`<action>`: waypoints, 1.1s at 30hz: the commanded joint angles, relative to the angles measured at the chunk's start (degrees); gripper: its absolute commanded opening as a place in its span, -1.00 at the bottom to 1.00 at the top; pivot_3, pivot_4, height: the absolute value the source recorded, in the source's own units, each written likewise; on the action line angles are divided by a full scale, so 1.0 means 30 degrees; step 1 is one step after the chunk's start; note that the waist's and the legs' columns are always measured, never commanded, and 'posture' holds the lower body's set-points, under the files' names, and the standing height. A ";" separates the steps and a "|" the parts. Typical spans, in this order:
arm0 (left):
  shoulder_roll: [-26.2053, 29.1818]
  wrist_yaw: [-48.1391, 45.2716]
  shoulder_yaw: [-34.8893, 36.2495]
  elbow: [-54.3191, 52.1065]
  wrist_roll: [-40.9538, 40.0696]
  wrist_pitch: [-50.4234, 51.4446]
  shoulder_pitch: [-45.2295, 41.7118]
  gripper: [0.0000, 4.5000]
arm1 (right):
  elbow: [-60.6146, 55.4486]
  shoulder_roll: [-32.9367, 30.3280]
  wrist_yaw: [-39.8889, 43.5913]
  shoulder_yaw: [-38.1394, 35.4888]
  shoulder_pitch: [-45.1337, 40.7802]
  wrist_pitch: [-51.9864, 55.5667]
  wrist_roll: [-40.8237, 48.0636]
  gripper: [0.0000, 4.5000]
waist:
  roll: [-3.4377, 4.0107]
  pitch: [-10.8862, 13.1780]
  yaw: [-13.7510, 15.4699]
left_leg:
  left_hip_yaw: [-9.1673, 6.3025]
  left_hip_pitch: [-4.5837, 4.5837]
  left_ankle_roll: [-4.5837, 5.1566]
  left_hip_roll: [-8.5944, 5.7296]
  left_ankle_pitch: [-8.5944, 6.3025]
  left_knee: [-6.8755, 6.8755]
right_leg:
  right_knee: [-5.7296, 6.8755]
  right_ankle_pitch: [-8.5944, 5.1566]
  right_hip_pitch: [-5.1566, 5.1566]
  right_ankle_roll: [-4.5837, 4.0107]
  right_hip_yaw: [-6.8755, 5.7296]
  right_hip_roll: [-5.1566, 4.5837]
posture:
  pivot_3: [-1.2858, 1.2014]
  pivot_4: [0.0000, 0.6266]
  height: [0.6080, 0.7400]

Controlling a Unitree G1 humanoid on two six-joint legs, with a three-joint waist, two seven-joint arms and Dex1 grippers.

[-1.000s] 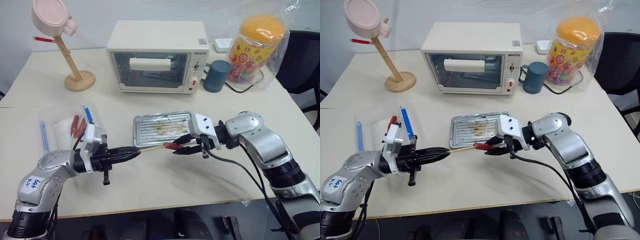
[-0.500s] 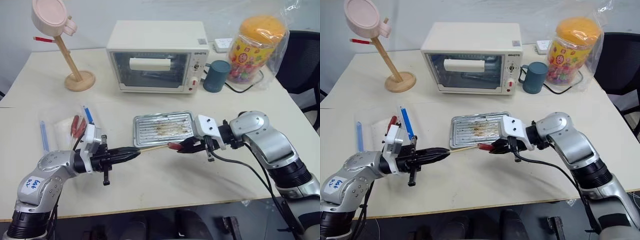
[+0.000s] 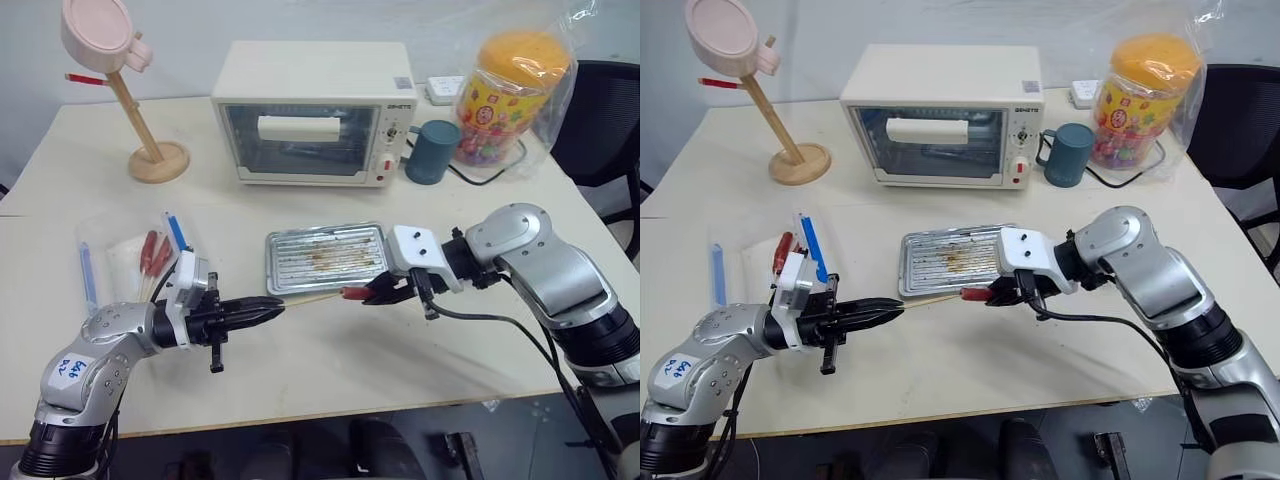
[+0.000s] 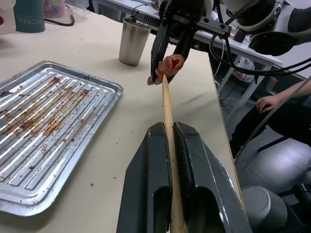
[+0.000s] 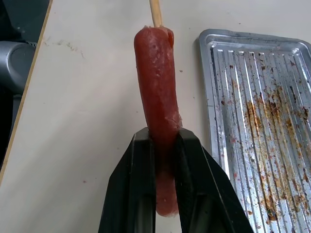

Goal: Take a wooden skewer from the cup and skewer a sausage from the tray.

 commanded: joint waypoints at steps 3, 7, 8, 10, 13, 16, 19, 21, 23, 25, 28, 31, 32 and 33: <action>0.0568 -0.0417 0.0720 -0.0745 -0.0534 -0.0023 0.0472 -1.00 | -0.0189 -0.0688 0.0040 0.0330 -0.0533 -0.0220 -0.0930 -0.83 | 0.0000 0.0000 0.0003 | -0.0002 0.0000 0.0000 0.0001 0.0000 0.0000 | 0.0000 0.0000 -0.0001 0.0000 -0.0002 0.0001 | 0.03 -0.52 1.00; 0.0496 -0.0329 0.0530 -0.0756 -0.0521 0.0012 0.0311 -1.00 | -0.0185 -0.0530 -0.0009 0.0541 -0.0742 -0.0083 -0.1173 -0.83 | 0.0000 0.0000 0.0000 | 0.0001 0.0000 0.0000 0.0001 0.0000 0.0000 | 0.0001 0.0000 -0.0001 0.0000 0.0000 0.0000 | 0.03 -0.52 1.00; 0.0444 -0.0264 0.0443 -0.0765 -0.0497 0.0011 0.0254 -1.00 | -0.0228 -0.0515 0.0001 0.0574 -0.0781 -0.0043 -0.1185 -0.83 | 0.0000 0.0000 0.0000 | 0.0000 0.0000 0.0000 0.0001 0.0000 -0.0001 | 0.0000 0.0000 -0.0001 0.0000 -0.0001 0.0001 | 0.03 -0.52 1.00; 0.0300 -0.0151 0.0200 -0.0697 -0.0371 -0.0045 0.0116 -1.00 | -0.0335 -0.0469 0.0028 0.0643 -0.0904 0.0121 -0.1221 -0.83 | 0.0000 0.0000 -0.0002 | -0.0001 0.0000 0.0000 0.0001 0.0000 -0.0001 | 0.0001 0.0000 -0.0001 0.0000 -0.0002 0.0001 | 0.03 -0.52 1.00; 0.0291 -0.0258 -0.0134 -0.0568 -0.0052 -0.0218 0.0061 -1.00 | -0.0532 -0.0502 0.0081 0.0705 -0.1048 0.0364 -0.1223 -0.83 | 0.0000 0.0000 0.0005 | 0.0000 0.0000 0.0000 0.0001 0.0000 -0.0001 | 0.0000 0.0000 0.0000 0.0000 -0.0001 0.0001 | 0.03 -0.52 1.00; 0.0186 -0.0297 -0.0344 -0.0402 0.0103 -0.0346 -0.0042 -1.00 | -0.0764 -0.0605 0.0164 0.0746 -0.1115 0.0565 -0.1236 -0.83 | 0.0000 0.0000 0.0003 | 0.0000 0.0000 0.0000 0.0001 0.0000 -0.0001 | -0.0001 0.0000 -0.0001 0.0000 -0.0001 0.0001 | 0.03 -0.52 1.00; 0.0047 -0.0285 -0.0497 -0.0258 0.0189 -0.0432 -0.0243 -1.00 | -0.0994 -0.0668 0.0246 0.0767 -0.1106 0.0708 -0.1275 -0.83 | 0.0000 0.0000 0.0002 | 0.0000 0.0000 0.0000 0.0001 0.0000 -0.0001 | -0.0001 0.0000 0.0000 0.0000 -0.0001 0.0001 | 0.03 -0.52 1.00; -0.0006 -0.0303 -0.0562 -0.0177 0.0248 -0.0488 -0.0345 -1.00 | -0.1154 -0.0726 0.0322 0.0785 -0.1068 0.0763 -0.1289 -0.83 | 0.0000 0.0000 0.0003 | -0.0001 0.0000 0.0000 0.0001 0.0000 0.0000 | 0.0000 0.0000 -0.0001 0.0000 -0.0002 0.0001 | 0.03 -0.52 1.00; -0.0046 -0.0302 -0.0584 -0.0150 0.0274 -0.0526 -0.0383 -1.00 | -0.1301 -0.0796 0.0378 0.0791 -0.1003 0.0791 -0.1304 -0.83 | 0.0000 0.0000 0.0002 | -0.0001 0.0000 0.0000 0.0001 0.0000 0.0000 | 0.0000 0.0000 -0.0001 0.0000 -0.0002 0.0001 | 0.03 -0.52 1.00; -0.0087 -0.0280 -0.0608 -0.0121 0.0347 -0.0585 -0.0417 -1.00 | -0.1408 -0.0845 0.0415 0.0794 -0.0939 0.0787 -0.1336 -0.83 | 0.0000 0.0000 0.0002 | -0.0001 0.0000 0.0000 0.0001 0.0000 -0.0001 | -0.0001 0.0000 -0.0001 0.0000 -0.0002 0.0001 | 0.03 -0.52 1.00; -0.0162 -0.0229 -0.0689 -0.0074 0.0472 -0.0662 -0.0483 -1.00 | -0.1570 -0.0952 0.0504 0.0855 -0.0840 0.0701 -0.1409 -0.83 | 0.0000 0.0000 0.0003 | -0.0001 0.0000 0.0000 0.0001 0.0000 0.0000 | 0.0000 0.0000 -0.0001 0.0000 -0.0003 0.0001 | 0.03 -0.52 1.00; -0.0239 -0.0200 -0.0811 -0.0058 0.0546 -0.0698 -0.0528 -1.00 | -0.1688 -0.1024 0.0534 0.0935 -0.0809 0.0720 -0.1403 -0.83 | 0.0000 0.0000 0.0009 | 0.0000 0.0000 0.0000 0.0000 0.0000 -0.0001 | 0.0000 0.0000 -0.0001 0.0000 -0.0002 0.0000 | 0.03 -0.52 1.00; -0.0269 -0.0199 -0.0840 -0.0063 0.0536 -0.0689 -0.0549 -1.00 | -0.1713 -0.1062 0.0538 0.0974 -0.0798 0.0717 -0.1430 -0.83 | 0.0000 0.0000 0.0009 | -0.0001 0.0000 0.0000 0.0001 0.0000 0.0000 | -0.0001 0.0000 0.0000 0.0000 -0.0002 0.0001 | 0.03 -0.52 1.00; -0.0291 -0.0198 -0.0855 -0.0082 0.0529 -0.0685 -0.0558 -1.00 | -0.1743 -0.1100 0.0532 0.1012 -0.0786 0.0712 -0.1453 -0.83 | 0.0000 0.0000 0.0008 | -0.0001 0.0000 0.0000 0.0001 0.0000 -0.0001 | -0.0001 0.0000 0.0000 0.0000 -0.0002 0.0001 | 0.03 -0.52 1.00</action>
